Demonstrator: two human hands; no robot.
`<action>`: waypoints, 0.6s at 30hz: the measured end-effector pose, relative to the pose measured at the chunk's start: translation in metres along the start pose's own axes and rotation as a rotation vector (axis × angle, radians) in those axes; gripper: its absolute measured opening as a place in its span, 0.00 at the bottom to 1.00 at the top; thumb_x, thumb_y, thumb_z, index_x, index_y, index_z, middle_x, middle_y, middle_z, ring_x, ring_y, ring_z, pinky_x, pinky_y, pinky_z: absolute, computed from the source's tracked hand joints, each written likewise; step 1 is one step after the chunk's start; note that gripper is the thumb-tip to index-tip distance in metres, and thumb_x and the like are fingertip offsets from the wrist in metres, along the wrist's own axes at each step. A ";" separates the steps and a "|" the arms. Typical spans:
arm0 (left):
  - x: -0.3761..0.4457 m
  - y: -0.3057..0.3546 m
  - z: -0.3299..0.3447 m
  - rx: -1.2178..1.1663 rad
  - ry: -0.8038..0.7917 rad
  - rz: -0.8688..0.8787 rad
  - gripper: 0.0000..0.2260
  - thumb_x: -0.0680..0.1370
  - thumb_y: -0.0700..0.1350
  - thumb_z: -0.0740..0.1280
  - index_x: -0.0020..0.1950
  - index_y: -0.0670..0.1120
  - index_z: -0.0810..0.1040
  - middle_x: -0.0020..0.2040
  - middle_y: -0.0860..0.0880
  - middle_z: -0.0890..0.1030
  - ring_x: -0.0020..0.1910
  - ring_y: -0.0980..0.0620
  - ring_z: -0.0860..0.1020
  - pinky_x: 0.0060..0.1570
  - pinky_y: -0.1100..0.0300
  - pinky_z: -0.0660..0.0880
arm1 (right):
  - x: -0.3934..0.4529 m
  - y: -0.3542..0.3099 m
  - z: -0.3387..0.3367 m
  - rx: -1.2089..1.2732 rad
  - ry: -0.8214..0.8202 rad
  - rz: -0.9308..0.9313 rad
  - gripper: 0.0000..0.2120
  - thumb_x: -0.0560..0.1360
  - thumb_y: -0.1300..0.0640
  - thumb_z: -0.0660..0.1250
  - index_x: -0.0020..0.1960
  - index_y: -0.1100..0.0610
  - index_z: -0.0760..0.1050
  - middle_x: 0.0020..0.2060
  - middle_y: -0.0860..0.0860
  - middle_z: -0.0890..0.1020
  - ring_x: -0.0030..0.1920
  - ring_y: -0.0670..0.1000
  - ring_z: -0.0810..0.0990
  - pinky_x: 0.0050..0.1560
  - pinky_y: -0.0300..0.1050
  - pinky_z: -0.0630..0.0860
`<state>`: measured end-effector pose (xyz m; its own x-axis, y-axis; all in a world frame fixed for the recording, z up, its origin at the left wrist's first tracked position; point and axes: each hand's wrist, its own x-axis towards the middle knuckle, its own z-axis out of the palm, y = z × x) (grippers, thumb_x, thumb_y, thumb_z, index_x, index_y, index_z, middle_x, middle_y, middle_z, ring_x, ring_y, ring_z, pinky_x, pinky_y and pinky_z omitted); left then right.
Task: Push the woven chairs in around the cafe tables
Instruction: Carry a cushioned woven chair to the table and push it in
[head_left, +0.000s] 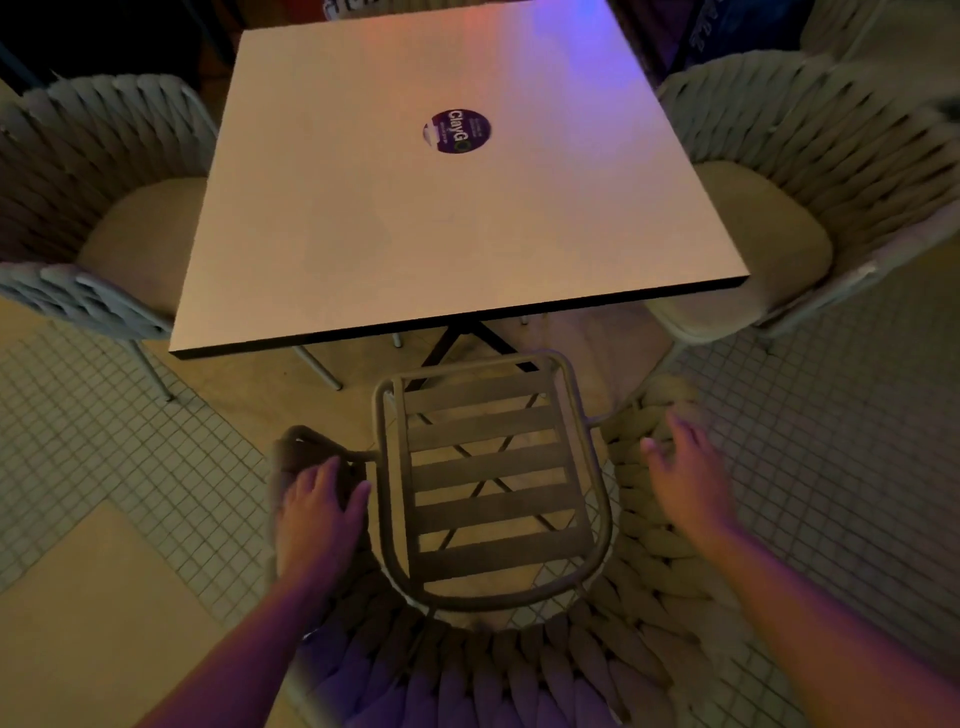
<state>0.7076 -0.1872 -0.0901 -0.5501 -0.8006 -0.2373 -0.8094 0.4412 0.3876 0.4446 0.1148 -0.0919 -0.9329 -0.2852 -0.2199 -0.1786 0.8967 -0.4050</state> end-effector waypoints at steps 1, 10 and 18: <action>-0.010 0.015 0.003 -0.050 -0.065 0.009 0.24 0.77 0.56 0.63 0.70 0.45 0.70 0.64 0.42 0.75 0.64 0.43 0.74 0.62 0.44 0.72 | -0.009 0.000 -0.005 0.034 0.004 0.013 0.27 0.78 0.44 0.57 0.73 0.56 0.63 0.69 0.56 0.70 0.68 0.59 0.68 0.62 0.55 0.69; -0.095 0.192 0.084 -0.399 -0.592 -0.147 0.16 0.77 0.57 0.63 0.59 0.48 0.75 0.54 0.45 0.81 0.51 0.48 0.80 0.40 0.52 0.80 | -0.034 0.128 -0.066 0.423 -0.127 0.331 0.24 0.79 0.44 0.56 0.63 0.60 0.75 0.60 0.60 0.80 0.60 0.58 0.77 0.57 0.47 0.71; -0.127 0.386 0.184 -0.495 -0.609 -0.138 0.12 0.79 0.52 0.63 0.43 0.47 0.80 0.40 0.46 0.81 0.43 0.46 0.79 0.42 0.56 0.76 | 0.019 0.312 -0.181 0.439 -0.212 0.430 0.20 0.79 0.47 0.59 0.62 0.60 0.76 0.60 0.58 0.80 0.61 0.56 0.77 0.54 0.42 0.69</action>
<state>0.4273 0.1595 -0.0746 -0.5832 -0.4096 -0.7015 -0.7714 0.0087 0.6362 0.3147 0.4506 -0.0616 -0.8028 -0.0326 -0.5953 0.3829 0.7371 -0.5568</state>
